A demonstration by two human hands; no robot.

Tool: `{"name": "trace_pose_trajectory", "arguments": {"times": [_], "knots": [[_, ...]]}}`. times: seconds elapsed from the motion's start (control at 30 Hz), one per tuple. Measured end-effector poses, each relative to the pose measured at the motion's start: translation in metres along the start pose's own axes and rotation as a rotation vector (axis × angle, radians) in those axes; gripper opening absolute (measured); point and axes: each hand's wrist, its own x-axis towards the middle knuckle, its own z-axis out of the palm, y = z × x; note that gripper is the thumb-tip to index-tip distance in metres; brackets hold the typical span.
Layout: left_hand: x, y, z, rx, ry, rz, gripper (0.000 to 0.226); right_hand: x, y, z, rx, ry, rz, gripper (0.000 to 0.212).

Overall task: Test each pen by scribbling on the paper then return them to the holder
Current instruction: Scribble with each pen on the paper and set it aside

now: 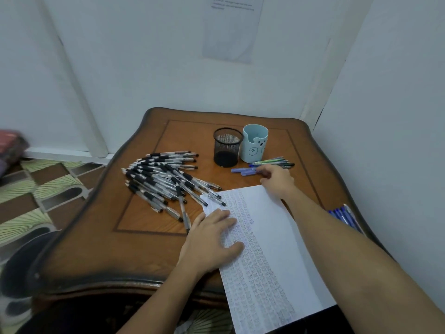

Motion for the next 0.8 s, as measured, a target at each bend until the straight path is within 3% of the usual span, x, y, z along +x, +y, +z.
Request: {"name": "trace_pose_trajectory", "arguments": {"times": [0.2,0.47,0.63,0.8], "knots": [[0.000,0.001,-0.001,0.002,0.007,-0.010,0.071,0.003,-0.011,0.002,-0.156,0.067,-0.090,0.022],[-0.001,0.001,-0.002,0.009,-0.007,-0.018,0.071,-0.001,-0.008,-0.010,-0.404,-0.021,-0.223,0.006],[0.000,0.000,-0.002,0.003,-0.003,-0.017,0.071,-0.017,0.002,-0.027,-0.237,-0.095,-0.233,0.006],[0.001,-0.002,-0.001,0.013,-0.008,-0.014,0.074,-0.052,0.023,-0.041,-0.097,-0.036,-0.199,0.026]]}}
